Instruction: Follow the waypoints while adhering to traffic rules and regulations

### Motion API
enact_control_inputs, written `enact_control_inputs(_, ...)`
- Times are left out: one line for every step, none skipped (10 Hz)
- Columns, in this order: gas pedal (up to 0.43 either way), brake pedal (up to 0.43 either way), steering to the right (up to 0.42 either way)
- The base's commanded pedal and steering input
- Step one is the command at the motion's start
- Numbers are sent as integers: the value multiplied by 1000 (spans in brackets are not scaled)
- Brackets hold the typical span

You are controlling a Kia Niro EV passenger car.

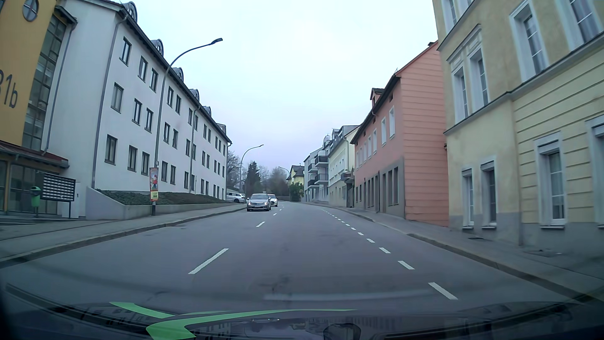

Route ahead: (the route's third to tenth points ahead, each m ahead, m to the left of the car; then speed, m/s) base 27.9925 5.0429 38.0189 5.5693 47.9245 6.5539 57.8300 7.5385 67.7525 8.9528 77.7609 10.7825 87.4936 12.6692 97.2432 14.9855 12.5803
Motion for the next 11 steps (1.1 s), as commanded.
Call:
enact_control_inputs(339,0,-14)
enact_control_inputs(339,0,-14)
enact_control_inputs(339,0,-12)
enact_control_inputs(339,0,-12)
enact_control_inputs(339,0,-9)
enact_control_inputs(331,0,-6)
enact_control_inputs(331,0,-6)
enact_control_inputs(331,0,-6)
enact_control_inputs(331,0,-6)
enact_control_inputs(331,0,-6)
enact_control_inputs(331,0,-6)
